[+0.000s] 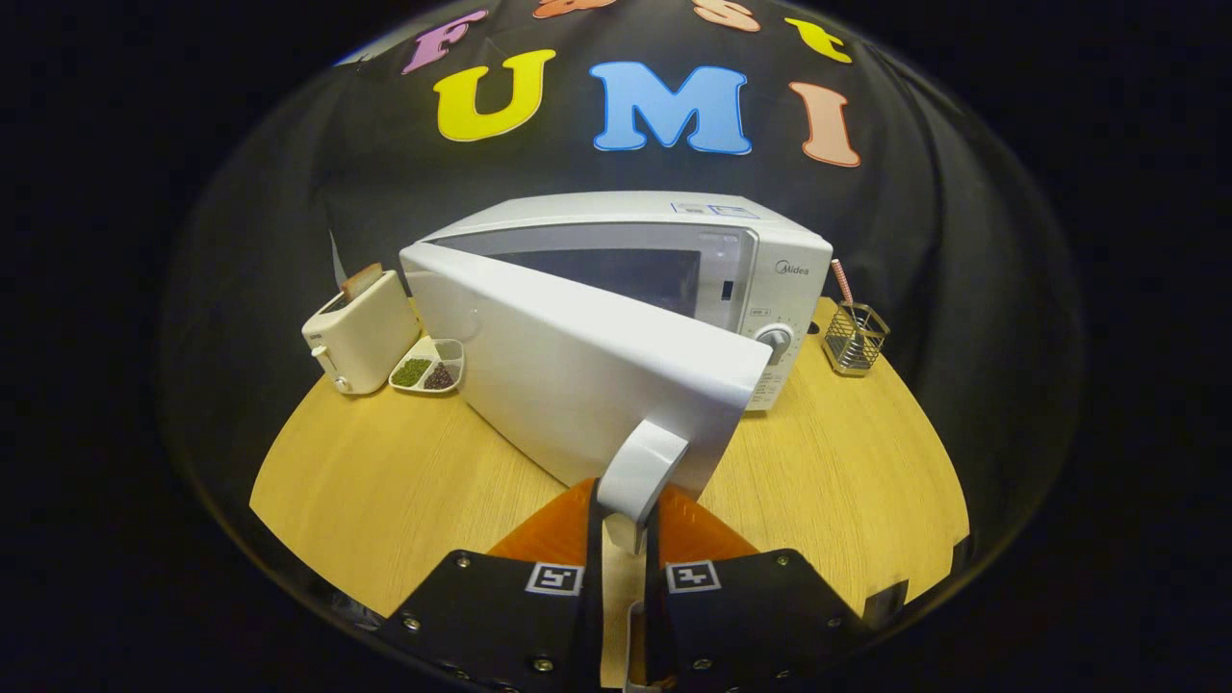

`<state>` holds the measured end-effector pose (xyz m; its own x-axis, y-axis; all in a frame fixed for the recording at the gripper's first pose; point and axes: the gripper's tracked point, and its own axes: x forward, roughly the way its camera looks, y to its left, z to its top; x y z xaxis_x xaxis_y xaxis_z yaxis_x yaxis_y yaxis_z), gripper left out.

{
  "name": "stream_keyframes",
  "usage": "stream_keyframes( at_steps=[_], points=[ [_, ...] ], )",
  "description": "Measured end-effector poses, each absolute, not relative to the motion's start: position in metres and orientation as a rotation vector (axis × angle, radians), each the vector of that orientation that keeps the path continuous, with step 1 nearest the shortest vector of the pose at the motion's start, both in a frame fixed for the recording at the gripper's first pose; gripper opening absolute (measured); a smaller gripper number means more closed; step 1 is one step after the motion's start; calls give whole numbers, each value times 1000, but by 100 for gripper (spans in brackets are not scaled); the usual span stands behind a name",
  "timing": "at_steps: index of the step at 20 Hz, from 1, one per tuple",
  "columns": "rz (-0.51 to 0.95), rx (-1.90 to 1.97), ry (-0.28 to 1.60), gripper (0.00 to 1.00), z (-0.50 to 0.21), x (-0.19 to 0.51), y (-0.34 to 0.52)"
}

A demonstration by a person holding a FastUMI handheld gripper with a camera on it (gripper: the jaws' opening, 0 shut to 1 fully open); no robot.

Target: Open the microwave, put the food inside, and close the microwave door.

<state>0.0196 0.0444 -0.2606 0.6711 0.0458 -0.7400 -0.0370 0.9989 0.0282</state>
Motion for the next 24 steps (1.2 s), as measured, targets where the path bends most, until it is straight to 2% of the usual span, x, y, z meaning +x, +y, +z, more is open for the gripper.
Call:
stream_keyframes(
  at_steps=[1,12,15,16,17,24],
  points=[
    [53,-1,831,20,-260,17,47],
    [84,-19,858,22,-259,-26,95],
    [109,-3,865,32,-259,-38,115],
    [120,-1,869,38,-260,-42,123],
    [124,-11,868,52,-260,-47,128],
    [187,-2,880,54,-260,-68,168]
  ],
)
